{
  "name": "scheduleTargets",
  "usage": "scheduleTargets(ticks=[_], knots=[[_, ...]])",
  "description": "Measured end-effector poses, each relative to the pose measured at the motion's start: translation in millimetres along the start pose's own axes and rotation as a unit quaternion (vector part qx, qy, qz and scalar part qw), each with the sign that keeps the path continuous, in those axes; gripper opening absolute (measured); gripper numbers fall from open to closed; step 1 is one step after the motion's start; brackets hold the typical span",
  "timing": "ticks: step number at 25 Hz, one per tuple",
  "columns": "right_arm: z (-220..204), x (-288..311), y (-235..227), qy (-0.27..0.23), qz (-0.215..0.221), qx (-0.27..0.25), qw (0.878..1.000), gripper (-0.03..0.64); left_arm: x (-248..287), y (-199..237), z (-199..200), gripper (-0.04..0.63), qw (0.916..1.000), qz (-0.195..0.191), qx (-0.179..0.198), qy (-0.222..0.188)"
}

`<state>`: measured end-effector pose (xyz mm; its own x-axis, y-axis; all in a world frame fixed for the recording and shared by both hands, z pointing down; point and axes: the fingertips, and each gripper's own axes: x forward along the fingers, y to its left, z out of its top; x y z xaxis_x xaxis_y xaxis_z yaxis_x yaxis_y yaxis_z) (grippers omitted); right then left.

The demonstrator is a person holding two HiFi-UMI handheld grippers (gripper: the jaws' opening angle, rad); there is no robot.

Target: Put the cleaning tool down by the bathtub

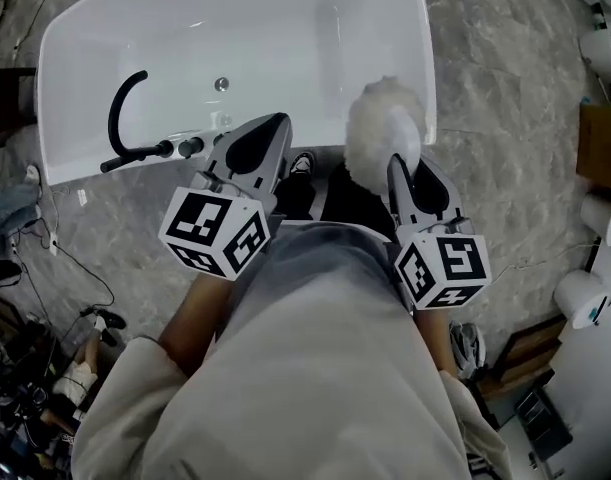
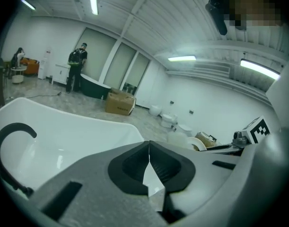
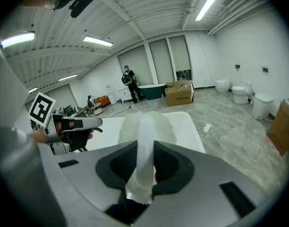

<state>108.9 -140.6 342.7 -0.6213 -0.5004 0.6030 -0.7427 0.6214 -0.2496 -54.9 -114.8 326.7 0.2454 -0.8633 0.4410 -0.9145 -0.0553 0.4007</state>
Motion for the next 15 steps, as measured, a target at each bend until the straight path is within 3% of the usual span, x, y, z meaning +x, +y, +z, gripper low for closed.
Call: scheduleTargets(ticks=[8, 15], knots=[[4, 32, -13, 0.042, 0.064, -0.036, 0.996, 0.078, 16, 3, -2, 0.009, 0.9979, 0.058, -0.028, -0.006], [1, 58, -10, 0.083, 0.124, -0.079, 0.986, 0.078, 16, 12, 1, 0.009, 0.9918, 0.115, -0.051, -0.023]])
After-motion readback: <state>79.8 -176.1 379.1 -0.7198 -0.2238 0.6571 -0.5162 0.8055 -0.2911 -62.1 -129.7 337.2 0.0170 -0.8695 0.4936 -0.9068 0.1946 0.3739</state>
